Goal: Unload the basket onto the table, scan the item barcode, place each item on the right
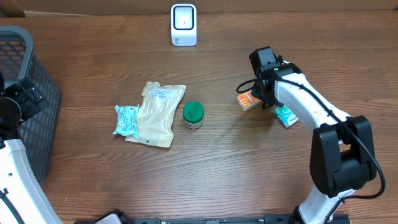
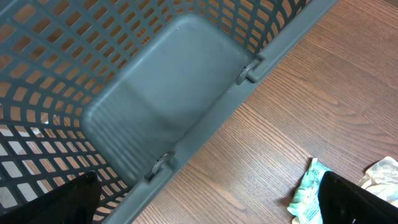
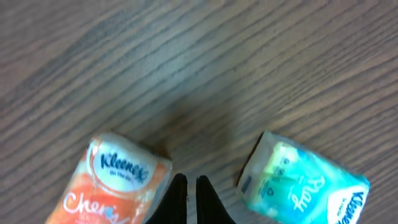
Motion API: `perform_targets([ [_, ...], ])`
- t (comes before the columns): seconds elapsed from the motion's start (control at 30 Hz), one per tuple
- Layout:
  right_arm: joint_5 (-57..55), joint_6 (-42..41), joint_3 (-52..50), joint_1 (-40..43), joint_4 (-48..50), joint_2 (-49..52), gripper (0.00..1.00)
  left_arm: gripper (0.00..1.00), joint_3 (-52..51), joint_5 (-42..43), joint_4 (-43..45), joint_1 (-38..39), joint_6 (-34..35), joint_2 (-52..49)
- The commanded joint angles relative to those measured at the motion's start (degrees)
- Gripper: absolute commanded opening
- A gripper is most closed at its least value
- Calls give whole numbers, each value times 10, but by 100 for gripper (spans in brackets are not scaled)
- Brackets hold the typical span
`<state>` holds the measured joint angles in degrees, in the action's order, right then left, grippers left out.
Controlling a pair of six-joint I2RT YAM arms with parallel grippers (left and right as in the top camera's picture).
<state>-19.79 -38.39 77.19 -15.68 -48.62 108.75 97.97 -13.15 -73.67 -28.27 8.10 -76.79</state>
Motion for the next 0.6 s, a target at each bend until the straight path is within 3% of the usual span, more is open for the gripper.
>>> perform_targets([
  [0.0, -6, -7, -3, 5, 4, 18, 4, 99, 5, -7, 2, -2, -8, -1],
  [0.4, 29, -4, -3, 5, 45, 77, 4, 100, 5, -7, 2, -2, -8, -1],
  [0.57, 178, 148, -3, 4, 137, 77, 4, 100, 5, -7, 2, -2, -8, -1],
])
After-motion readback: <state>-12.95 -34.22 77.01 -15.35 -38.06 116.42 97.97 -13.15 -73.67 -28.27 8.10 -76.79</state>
